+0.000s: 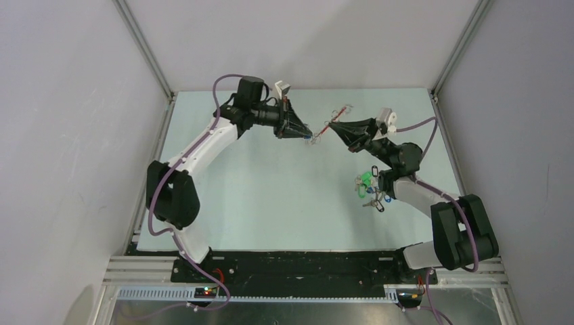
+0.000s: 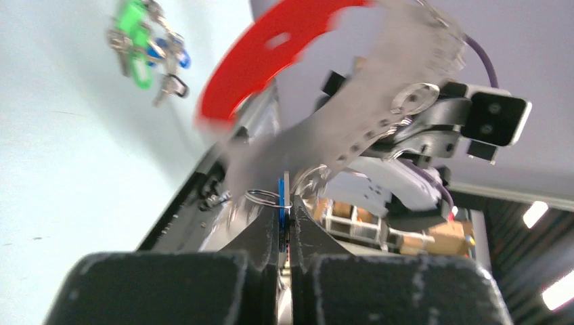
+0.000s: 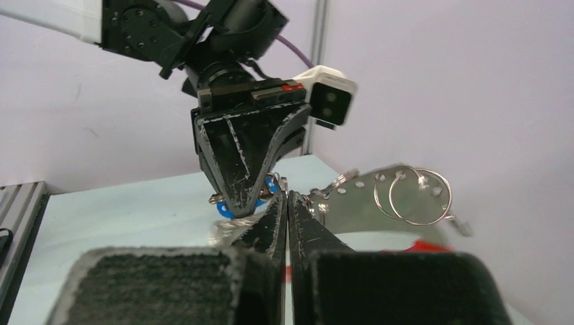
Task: Remove the keys from the keyring
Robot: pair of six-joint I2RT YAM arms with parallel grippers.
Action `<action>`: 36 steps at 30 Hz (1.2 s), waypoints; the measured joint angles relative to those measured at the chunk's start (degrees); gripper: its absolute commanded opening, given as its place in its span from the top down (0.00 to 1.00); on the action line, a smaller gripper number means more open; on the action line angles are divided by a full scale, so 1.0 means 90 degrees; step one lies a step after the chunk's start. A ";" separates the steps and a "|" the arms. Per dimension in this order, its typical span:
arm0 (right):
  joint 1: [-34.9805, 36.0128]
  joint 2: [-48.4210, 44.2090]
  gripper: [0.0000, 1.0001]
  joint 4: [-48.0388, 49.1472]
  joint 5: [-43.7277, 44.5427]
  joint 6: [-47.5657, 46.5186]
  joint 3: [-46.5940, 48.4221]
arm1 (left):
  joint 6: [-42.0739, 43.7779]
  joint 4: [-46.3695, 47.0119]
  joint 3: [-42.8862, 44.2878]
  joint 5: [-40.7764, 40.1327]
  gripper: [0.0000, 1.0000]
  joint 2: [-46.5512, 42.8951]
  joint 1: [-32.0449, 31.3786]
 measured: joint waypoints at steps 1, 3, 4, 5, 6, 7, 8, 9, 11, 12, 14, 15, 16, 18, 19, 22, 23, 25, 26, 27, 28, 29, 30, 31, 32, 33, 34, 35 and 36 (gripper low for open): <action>-0.0080 -0.0049 1.00 -0.0032 -0.0002 0.0078 -0.0056 | 0.0078 0.0039 -0.0092 -0.0143 1.00 -0.0029 0.0073; -0.0304 -0.0253 1.00 -0.0126 0.0104 0.0226 -0.0199 | 0.0270 0.0022 -0.0277 -0.0525 1.00 -0.0063 0.0202; -0.0401 -0.0376 1.00 -0.0228 0.0141 0.0265 -0.0243 | 0.0364 0.0024 -0.0350 -0.0741 1.00 -0.0063 0.0238; -0.0520 -0.0578 1.00 -0.0418 0.0202 0.0291 -0.0289 | 0.0464 0.0012 -0.0440 -0.1013 1.00 -0.0063 0.0265; -0.0619 -0.0806 1.00 -0.0639 0.0260 0.0291 -0.0335 | 0.0542 -0.0005 -0.0500 -0.1239 1.00 -0.0063 0.0265; -0.0733 -0.1088 1.00 -0.0916 0.0328 0.0250 -0.0362 | 0.0627 -0.0027 -0.0559 -0.1496 1.00 -0.0061 0.0233; -0.0826 -0.1416 1.00 -0.1285 0.0476 0.0194 -0.0372 | 0.0709 -0.0046 -0.0590 -0.1766 1.00 -0.0049 0.0180; -0.0874 -0.1671 1.00 -0.1532 0.0595 0.0109 -0.0374 | 0.0782 -0.0049 -0.0602 -0.2025 1.00 -0.0032 0.0100; -0.0933 -0.2336 1.00 -0.2334 0.1064 -0.0124 -0.0376 | 0.0920 -0.0022 -0.0602 -0.2628 1.00 0.0046 -0.0153; -0.0947 -0.2640 1.00 -0.2669 0.1302 -0.0240 -0.0376 | 0.0974 -0.0019 -0.0597 -0.2856 1.00 0.0104 -0.0277; -0.0974 -0.3155 1.00 -0.3276 0.1768 -0.0459 -0.0376 | 0.1069 0.0002 -0.0561 -0.3383 1.00 0.0299 -0.0661; -0.0993 -0.3412 1.00 -0.3599 0.2038 -0.0580 -0.0376 | 0.1107 0.0010 -0.0505 -0.3628 1.00 0.0444 -0.0886; -0.1010 -0.3633 1.00 -0.3920 0.2314 -0.0665 -0.0376 | 0.1134 0.0027 -0.0423 -0.3832 0.99 0.0624 -0.1100; -0.1047 -0.3995 1.00 -0.4517 0.2873 -0.0811 -0.0379 | 0.1188 0.0085 -0.0185 -0.4201 0.98 0.1056 -0.1557; -0.1066 -0.4131 1.00 -0.4801 0.3164 -0.0869 -0.0379 | 0.1202 0.0107 -0.0063 -0.4311 0.97 0.1246 -0.1724; -0.1154 -0.4437 1.00 -0.5605 0.4022 -0.0971 -0.0379 | 0.1258 0.0189 0.0369 -0.4648 0.97 0.1877 -0.2307; -0.1192 -0.4515 1.00 -0.5872 0.4318 -0.0984 -0.0379 | 0.1290 0.0192 0.0493 -0.4719 0.97 0.2038 -0.2453; -0.1256 -0.4639 1.00 -0.6261 0.4760 -0.0988 -0.0379 | 0.1343 0.0228 0.0787 -0.4840 0.97 0.2370 -0.2759; -0.1287 -0.4704 1.00 -0.6431 0.4957 -0.0988 -0.0379 | 0.1353 0.0240 0.0925 -0.4886 0.97 0.2516 -0.2909; -0.1304 -0.4760 1.00 -0.6557 0.5098 -0.0986 -0.0379 | 0.1367 0.0257 0.1047 -0.4918 0.98 0.2637 -0.3031; -0.1324 -0.4823 1.00 -0.6671 0.5248 -0.0986 -0.0379 | 0.1387 0.0289 0.1151 -0.4937 0.99 0.2754 -0.3147; -0.1343 -0.4869 1.00 -0.6749 0.5355 -0.0984 -0.0379 | 0.1399 0.0306 0.1234 -0.4957 0.99 0.2858 -0.3240; -0.1355 -0.4903 1.00 -0.6810 0.5425 -0.0984 -0.0379 | 0.1401 0.0316 0.1314 -0.4986 0.99 0.2958 -0.3315; -0.1372 -0.4940 1.00 -0.6883 0.5506 -0.0979 -0.0379 | 0.1409 0.0325 0.1384 -0.5015 0.95 0.3053 -0.3366; -0.1396 -0.4962 1.00 -0.6938 0.5569 -0.0969 -0.0379 | 0.1413 0.0340 0.1455 -0.5064 0.90 0.3147 -0.3407; -0.1409 -0.4971 1.00 -0.6968 0.5610 -0.0964 -0.0379 | 0.1426 0.0352 0.1515 -0.5100 0.67 0.3242 -0.3432; -0.1433 -0.4976 1.00 -0.6989 0.5642 -0.0959 -0.0379 | 0.1460 0.0362 0.1549 -0.5141 0.56 0.3313 -0.3446; -0.1455 -0.4979 1.00 -0.7002 0.5676 -0.0942 -0.0379 | 0.1511 0.0362 0.1569 -0.5190 0.39 0.3376 -0.3451; -0.1474 -0.4979 1.00 -0.7026 0.5690 -0.0933 -0.0379 | 0.1547 0.0355 0.1571 -0.5263 0.32 0.3407 -0.3453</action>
